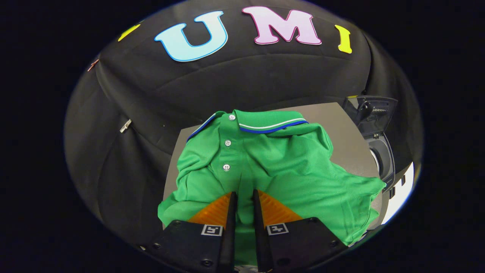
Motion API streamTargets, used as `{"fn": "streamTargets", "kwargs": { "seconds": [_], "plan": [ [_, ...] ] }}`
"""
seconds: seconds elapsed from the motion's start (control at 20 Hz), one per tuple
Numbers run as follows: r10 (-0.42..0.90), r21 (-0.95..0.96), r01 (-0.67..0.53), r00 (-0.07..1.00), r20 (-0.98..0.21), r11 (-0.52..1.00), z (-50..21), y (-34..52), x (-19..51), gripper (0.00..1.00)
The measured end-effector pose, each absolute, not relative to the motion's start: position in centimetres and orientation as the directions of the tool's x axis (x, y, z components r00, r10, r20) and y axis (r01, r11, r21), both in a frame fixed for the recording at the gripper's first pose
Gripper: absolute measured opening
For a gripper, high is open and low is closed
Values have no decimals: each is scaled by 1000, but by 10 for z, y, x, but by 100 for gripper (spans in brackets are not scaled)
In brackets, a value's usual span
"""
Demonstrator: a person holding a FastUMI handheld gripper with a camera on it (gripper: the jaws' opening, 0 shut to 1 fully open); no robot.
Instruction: Put the clothes into the washing machine and then close the washing machine lid.
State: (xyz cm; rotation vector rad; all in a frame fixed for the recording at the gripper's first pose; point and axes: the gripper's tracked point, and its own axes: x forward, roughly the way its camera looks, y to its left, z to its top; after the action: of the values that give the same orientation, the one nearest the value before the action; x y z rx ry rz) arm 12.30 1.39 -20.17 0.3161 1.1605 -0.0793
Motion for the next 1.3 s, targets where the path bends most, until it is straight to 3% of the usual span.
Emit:
{"fn": "streamTargets", "kwargs": {
  "seconds": [0.05,0.1,0.3,0.45,0.7,0.85,1.3],
  "plan": [
    [94,178,183,393,-915,967,-200,14,119,27],
    [92,166,160,390,-916,973,-202,13,122,12],
    [59,122,131,406,-912,984,-198,11,119,12],
    [38,60,38,436,-899,997,-192,12,119,12],
    [50,42,-26,596,-801,999,-148,15,139,12],
    [110,35,-125,668,-736,992,-130,26,143,12],
    [118,33,-131,717,-687,991,-109,9,143,12]
  ]
}}
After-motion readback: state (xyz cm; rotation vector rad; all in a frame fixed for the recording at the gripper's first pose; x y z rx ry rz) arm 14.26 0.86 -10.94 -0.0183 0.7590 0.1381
